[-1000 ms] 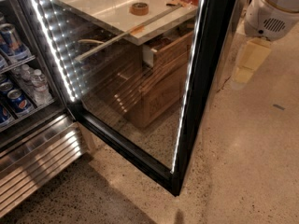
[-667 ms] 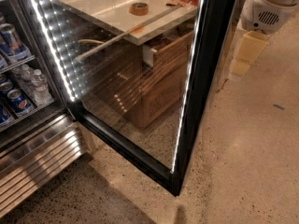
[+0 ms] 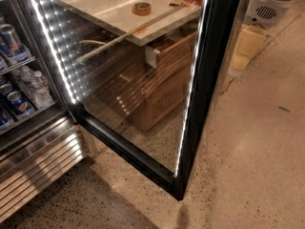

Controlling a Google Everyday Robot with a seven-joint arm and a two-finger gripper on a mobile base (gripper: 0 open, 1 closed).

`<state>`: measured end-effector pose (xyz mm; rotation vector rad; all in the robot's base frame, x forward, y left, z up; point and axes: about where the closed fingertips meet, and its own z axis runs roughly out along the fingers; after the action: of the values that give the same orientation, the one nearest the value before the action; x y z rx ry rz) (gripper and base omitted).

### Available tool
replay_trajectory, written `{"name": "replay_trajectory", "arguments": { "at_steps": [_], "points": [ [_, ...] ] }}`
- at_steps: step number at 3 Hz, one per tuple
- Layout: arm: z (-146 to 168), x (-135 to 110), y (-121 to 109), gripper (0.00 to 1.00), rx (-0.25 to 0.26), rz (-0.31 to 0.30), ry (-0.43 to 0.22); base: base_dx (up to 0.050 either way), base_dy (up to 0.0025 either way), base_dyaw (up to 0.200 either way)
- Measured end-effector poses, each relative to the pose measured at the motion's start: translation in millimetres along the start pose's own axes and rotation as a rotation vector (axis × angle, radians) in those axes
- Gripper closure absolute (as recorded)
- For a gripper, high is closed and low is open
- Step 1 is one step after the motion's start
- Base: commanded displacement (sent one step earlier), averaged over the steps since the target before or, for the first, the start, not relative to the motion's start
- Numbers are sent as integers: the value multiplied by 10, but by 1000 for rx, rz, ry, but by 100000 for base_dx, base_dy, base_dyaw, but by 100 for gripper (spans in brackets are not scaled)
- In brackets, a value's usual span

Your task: Close right fridge door

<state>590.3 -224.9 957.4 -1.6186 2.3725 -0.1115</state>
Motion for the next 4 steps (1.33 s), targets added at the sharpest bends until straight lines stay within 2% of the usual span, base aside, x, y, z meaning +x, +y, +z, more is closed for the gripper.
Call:
{"name": "replay_trajectory", "arguments": {
  "at_steps": [3, 4],
  "points": [
    [0, 0, -1, 73, 0, 0, 0, 0, 0, 0],
    [0, 0, -1, 100, 0, 0, 0, -1, 1, 19788]
  ]
}}
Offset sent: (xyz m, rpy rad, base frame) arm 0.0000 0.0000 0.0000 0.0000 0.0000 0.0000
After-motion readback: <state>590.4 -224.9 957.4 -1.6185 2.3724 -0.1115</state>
